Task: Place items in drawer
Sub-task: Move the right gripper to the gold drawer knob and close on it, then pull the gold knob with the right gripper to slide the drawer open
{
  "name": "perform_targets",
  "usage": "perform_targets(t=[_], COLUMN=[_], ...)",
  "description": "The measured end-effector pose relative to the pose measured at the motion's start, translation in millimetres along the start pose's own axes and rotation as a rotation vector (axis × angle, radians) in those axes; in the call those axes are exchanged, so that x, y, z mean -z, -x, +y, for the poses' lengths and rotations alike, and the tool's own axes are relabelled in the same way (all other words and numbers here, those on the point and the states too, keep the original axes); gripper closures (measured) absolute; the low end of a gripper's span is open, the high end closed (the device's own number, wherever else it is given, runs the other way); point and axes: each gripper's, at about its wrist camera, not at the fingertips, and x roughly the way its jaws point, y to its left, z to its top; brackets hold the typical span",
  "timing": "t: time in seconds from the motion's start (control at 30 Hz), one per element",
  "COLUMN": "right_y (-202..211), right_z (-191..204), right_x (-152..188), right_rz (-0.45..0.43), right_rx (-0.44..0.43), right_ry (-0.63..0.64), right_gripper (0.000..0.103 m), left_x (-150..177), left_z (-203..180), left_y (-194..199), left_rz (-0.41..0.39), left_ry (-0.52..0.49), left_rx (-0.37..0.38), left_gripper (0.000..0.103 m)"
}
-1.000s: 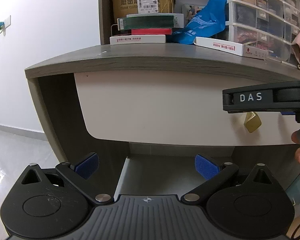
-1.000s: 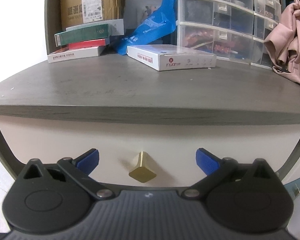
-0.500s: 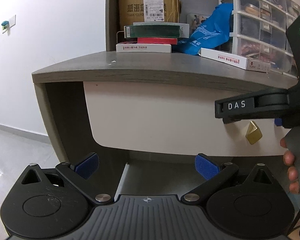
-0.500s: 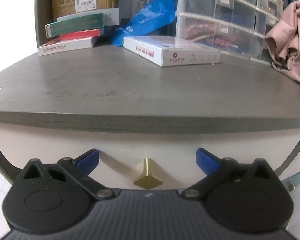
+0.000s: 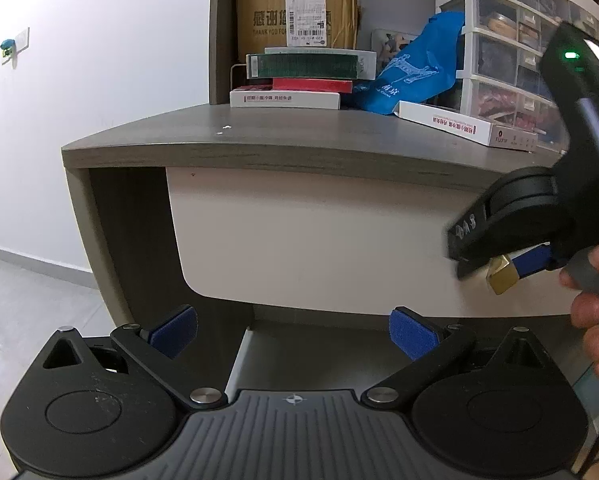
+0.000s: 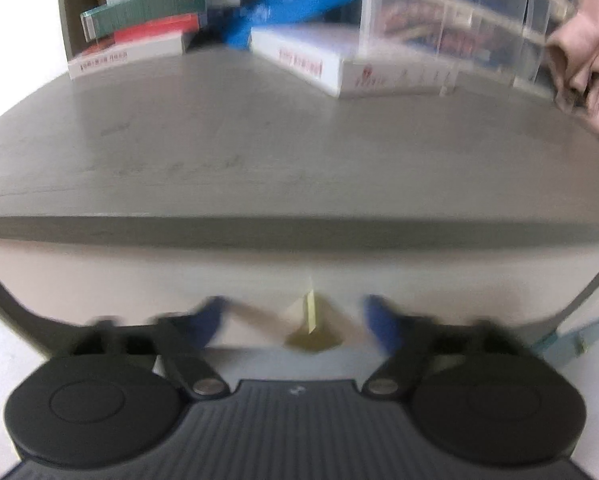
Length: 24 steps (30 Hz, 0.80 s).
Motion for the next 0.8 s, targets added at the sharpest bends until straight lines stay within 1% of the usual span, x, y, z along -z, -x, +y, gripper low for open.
perform_targets(t=[0.03,0.07,0.13,0.27,0.67,0.8], right_y=[-0.7,-1.4,-2.7,-1.9,-4.0,-3.4], right_z=[0.4,0.7,1.5,6.3,19.2,18.1], right_x=[-1.9,-3.7,-7.4,-8.0,-11.2,-10.8], right_rz=[0.018,0.036,0.072,0.11,0.138,0.143], right_rx=[0.005,0.011,0.022,0.042,0.098,0.098], right_ry=[-0.002,-0.004,-0.008,-0.001,0.08,0.082], right_gripper=[0.069,0.073,0.074,0.074,0.075,0.075], left_x=[-0.4,-0.8,-1.3,-2.3,-3.8,-4.8], left_z=[0.2,0.4,0.8,0.4,-1.9,-0.1], left_y=[0.0,-0.1,-0.5,-1.5,0.3,2.6], left_rz=[-0.001,-0.002,-0.003,-0.001,-0.005,-0.007], left_ry=[-0.001,-0.001,0.001,0.003,0.0,0.001], left_rx=[0.001,0.002,0.002,0.003,0.008,0.007], left_gripper=[0.0,0.0,0.0,0.0,0.0,0.0])
